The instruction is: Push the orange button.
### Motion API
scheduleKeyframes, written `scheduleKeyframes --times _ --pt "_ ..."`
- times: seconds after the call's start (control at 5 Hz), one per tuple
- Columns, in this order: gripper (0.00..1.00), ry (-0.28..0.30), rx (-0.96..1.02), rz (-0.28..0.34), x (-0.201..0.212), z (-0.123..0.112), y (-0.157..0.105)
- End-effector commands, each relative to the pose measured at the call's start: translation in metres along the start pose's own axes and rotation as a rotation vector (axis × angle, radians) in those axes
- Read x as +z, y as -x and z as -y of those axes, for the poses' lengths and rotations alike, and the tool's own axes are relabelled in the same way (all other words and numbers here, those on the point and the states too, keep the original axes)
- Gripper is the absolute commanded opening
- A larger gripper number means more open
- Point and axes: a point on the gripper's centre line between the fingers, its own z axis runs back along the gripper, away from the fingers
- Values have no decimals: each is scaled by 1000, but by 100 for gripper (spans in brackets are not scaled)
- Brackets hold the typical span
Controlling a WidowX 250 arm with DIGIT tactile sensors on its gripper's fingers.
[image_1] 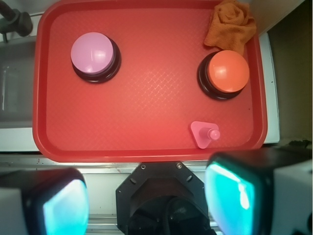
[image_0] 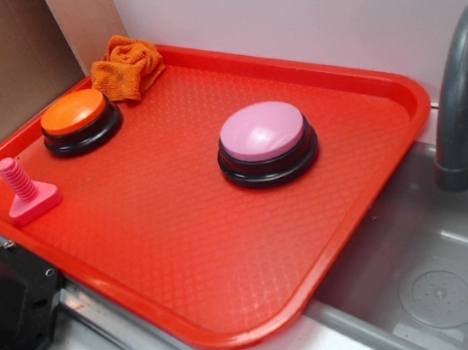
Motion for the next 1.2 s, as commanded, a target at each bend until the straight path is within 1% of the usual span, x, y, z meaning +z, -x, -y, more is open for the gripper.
scheduleKeyframes --times 0.0,0.2,0.4,0.6,0.8,1.0 --pt "100 0 0 0 0 0 0" --pt "100 6 170 -56 -33 -45 -43" --pt "100 -16 282 -10 -61 -63 -74" --pt "100 -15 378 59 -80 -84 -87" --pt "100 -29 536 161 -110 -116 -87" --pt "100 -47 580 186 -123 -135 -81"
